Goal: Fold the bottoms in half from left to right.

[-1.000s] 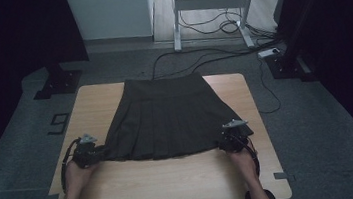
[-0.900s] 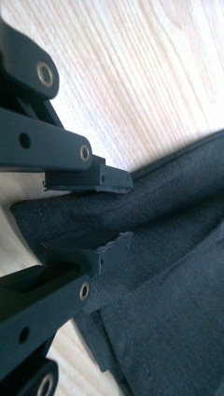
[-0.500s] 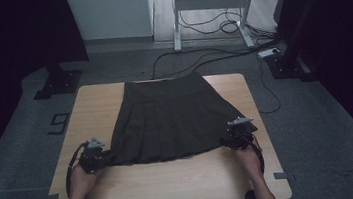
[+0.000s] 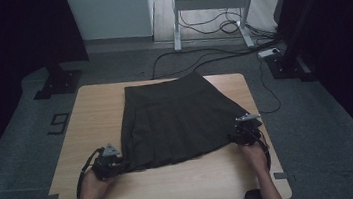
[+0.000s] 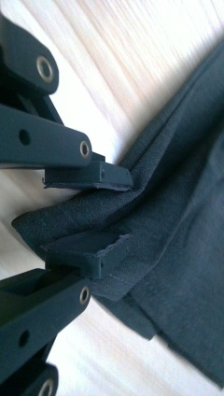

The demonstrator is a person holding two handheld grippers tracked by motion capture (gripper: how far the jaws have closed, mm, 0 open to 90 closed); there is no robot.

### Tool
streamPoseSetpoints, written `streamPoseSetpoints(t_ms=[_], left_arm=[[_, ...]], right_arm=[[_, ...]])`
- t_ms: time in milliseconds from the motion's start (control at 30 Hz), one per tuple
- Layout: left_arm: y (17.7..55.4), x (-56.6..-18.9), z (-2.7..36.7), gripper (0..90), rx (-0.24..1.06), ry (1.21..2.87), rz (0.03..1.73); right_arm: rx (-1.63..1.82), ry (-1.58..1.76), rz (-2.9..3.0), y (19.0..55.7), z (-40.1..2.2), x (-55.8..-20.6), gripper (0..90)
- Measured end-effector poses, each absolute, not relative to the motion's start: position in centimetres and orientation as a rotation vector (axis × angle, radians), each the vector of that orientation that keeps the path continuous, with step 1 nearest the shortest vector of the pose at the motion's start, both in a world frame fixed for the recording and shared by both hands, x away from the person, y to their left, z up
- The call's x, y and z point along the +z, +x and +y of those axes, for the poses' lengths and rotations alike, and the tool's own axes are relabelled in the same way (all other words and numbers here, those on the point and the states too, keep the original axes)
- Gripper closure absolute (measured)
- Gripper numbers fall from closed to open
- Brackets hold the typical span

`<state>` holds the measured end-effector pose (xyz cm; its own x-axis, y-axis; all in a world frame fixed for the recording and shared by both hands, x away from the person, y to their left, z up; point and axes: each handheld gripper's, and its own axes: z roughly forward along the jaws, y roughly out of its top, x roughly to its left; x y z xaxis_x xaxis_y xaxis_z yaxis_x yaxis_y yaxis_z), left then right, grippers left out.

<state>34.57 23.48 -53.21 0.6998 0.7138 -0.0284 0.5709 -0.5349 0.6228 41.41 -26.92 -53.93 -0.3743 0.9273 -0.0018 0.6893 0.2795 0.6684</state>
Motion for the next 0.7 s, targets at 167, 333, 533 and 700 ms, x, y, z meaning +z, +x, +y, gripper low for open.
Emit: streamPoseSetpoints(t_ms=[167, 333, 533, 700], left_arm=[[34.2, -53.2, 22.3, 63.7, 0.285, 2.314, 0.928], [34.3, -53.3, 22.6, 47.8, 0.266, 2.311, 0.919], [34.8, -52.0, 24.5, 29.4, 0.231, 2.239, 0.968], [35.7, -50.4, 25.8, 25.3, 0.276, 2.212, 0.977]], right_arm=[[0.823, 1.473, 2.147, 41.6, -27.8, -53.9, 48.4], [0.818, 1.47, 2.139, 41.6, -27.8, -54.0, 46.6], [0.827, 1.482, 2.143, 41.3, -27.7, -53.9, 29.2], [0.848, 1.467, 2.149, 40.7, -27.5, -53.4, 25.3]])
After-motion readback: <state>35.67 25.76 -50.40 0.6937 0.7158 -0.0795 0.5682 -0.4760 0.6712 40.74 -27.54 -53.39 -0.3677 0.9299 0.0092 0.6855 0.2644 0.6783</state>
